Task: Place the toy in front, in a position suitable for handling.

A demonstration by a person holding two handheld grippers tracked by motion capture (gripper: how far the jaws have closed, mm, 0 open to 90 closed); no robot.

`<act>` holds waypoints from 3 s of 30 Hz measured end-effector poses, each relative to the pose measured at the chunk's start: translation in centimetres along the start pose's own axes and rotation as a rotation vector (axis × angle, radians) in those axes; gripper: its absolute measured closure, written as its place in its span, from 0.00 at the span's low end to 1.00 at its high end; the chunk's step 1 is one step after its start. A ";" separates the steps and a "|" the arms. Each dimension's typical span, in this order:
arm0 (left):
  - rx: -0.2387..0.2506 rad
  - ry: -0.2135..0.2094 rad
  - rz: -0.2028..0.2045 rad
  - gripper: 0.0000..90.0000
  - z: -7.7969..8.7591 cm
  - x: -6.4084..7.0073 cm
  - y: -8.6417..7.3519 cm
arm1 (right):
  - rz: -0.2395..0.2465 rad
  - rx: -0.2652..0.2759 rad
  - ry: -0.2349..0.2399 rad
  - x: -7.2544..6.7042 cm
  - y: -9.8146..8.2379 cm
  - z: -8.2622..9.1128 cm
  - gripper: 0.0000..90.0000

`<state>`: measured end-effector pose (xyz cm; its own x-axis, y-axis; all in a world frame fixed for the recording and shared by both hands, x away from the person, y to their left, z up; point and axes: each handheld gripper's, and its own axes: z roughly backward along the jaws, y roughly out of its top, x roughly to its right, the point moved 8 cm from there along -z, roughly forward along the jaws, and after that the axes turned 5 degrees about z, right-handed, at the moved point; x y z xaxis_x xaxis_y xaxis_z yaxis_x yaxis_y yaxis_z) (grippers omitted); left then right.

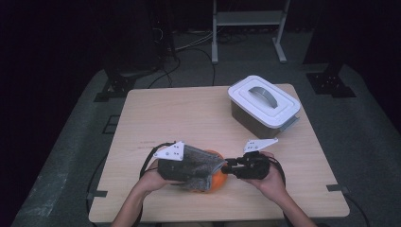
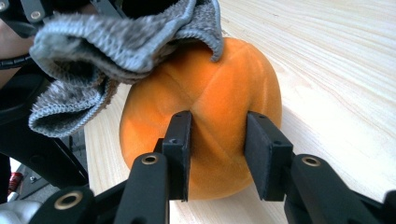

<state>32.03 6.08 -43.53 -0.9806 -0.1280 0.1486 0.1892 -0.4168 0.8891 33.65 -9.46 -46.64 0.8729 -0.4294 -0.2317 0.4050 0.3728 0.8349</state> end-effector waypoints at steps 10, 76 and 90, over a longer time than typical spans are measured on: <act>-0.021 0.055 0.055 0.79 0.8 -1.7 -1.8 | 0.021 0.008 -0.030 0.7 0.0 0.7 0.66; 0.120 0.024 0.121 0.80 0.7 -1.6 0.5 | 0.094 -0.045 0.043 -0.3 0.3 0.8 0.53; 0.066 -0.044 0.158 0.78 -0.7 -0.9 -0.4 | 0.004 -0.127 0.144 -0.4 -0.8 1.2 0.26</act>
<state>32.88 5.77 -44.31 -0.9404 -0.1469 0.3066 0.3389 -0.3349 0.8792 32.70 -10.54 -46.61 0.9009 -0.3091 -0.3048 0.4244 0.4794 0.7682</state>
